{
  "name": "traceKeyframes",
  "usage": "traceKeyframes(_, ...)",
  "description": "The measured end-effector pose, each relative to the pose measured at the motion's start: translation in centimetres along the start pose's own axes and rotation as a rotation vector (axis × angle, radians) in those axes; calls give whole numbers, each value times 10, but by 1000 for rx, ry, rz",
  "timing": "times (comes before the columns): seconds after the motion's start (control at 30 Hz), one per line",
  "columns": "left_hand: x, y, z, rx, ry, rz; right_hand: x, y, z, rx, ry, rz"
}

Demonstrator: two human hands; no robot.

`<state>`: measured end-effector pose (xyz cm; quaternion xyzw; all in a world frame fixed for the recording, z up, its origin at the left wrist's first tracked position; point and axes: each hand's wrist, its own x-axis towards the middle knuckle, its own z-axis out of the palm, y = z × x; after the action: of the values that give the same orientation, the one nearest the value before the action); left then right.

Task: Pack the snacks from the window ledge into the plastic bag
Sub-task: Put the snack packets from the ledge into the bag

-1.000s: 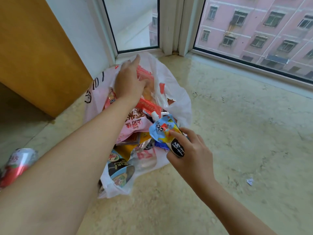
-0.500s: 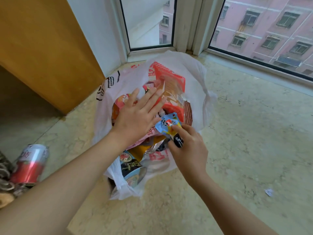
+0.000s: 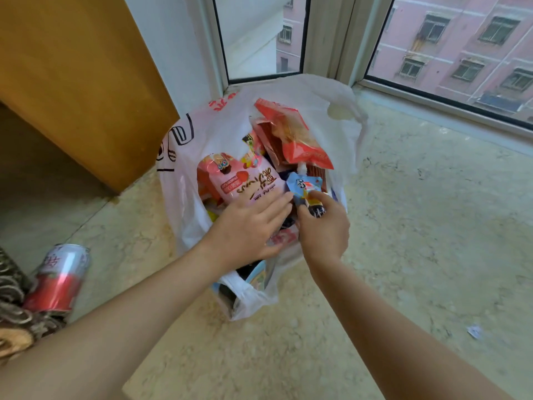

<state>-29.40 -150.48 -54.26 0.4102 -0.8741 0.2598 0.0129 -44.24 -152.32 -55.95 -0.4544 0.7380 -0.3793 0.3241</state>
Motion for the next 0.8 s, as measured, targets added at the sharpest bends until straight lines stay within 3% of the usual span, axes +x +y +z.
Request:
traceKeyframes(0.2,0,-7,-2,-81,-66,-181,-1,-6,30,227,-128,119)
traceKeyframes(0.3,-1,-4,2,-178,-37,-72,-8,-1,26,450,-256,178)
traceKeyframes(0.4,2,-3,14,-123,-94,67,-10,14,6,472,-371,101)
traceKeyframes(0.5,8,1,19,-69,-180,73,-3,23,-12,44,-372,-166)
traceKeyframes(0.6,10,3,21,-66,-192,56,8,26,-24,-524,-148,-607)
traceKeyframes(0.67,8,3,22,-81,-183,43,23,26,-28,-667,5,-823)
traceKeyframes(0.8,7,4,25,-108,-165,19,64,2,-44,-858,199,-984)
